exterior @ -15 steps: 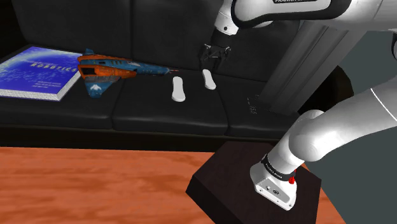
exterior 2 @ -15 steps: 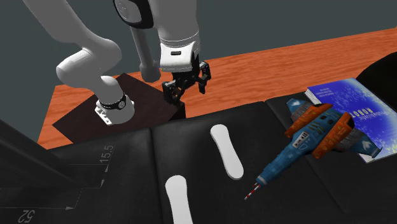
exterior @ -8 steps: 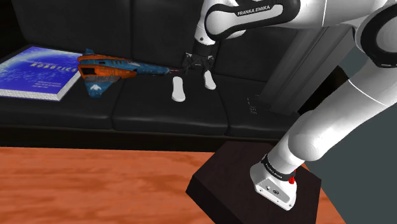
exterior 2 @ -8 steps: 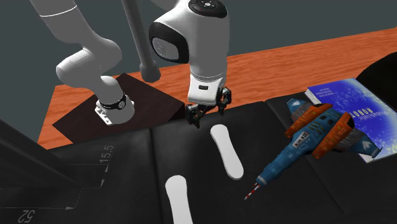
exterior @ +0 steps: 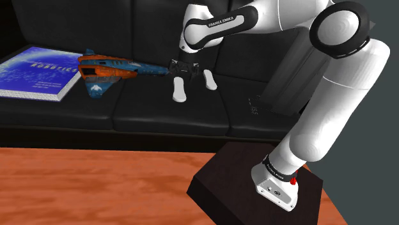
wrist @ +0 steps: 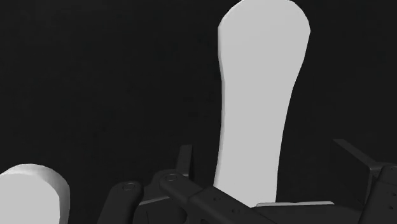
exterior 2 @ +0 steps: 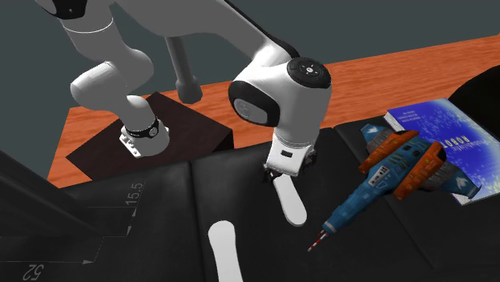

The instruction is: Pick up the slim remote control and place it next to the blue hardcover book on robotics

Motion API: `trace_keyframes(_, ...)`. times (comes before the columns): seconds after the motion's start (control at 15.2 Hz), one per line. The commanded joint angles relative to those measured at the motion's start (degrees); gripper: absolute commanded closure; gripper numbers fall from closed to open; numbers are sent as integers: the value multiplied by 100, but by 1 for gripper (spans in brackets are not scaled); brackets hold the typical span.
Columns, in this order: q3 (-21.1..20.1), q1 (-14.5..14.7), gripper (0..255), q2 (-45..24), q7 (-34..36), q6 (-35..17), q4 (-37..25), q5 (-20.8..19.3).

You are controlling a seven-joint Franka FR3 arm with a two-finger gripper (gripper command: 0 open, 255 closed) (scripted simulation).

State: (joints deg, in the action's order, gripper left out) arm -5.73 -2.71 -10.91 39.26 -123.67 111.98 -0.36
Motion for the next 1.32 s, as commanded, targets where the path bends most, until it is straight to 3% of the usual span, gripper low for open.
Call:
trace_keyframes(0.0, 21, 4, 0, -254, 107, -94, -130, -17)
trace_keyframes(0.46, 30, 16, 0, -510, 127, -536, 58, -47)
trace_keyframes(0.92, 30, 16, 0, -510, 127, -535, 56, -48)
trace_keyframes(0.99, 30, 16, 255, -510, 127, -535, 56, -48)
trace_keyframes(1.25, 30, 17, 255, -511, 127, -534, 56, -48)
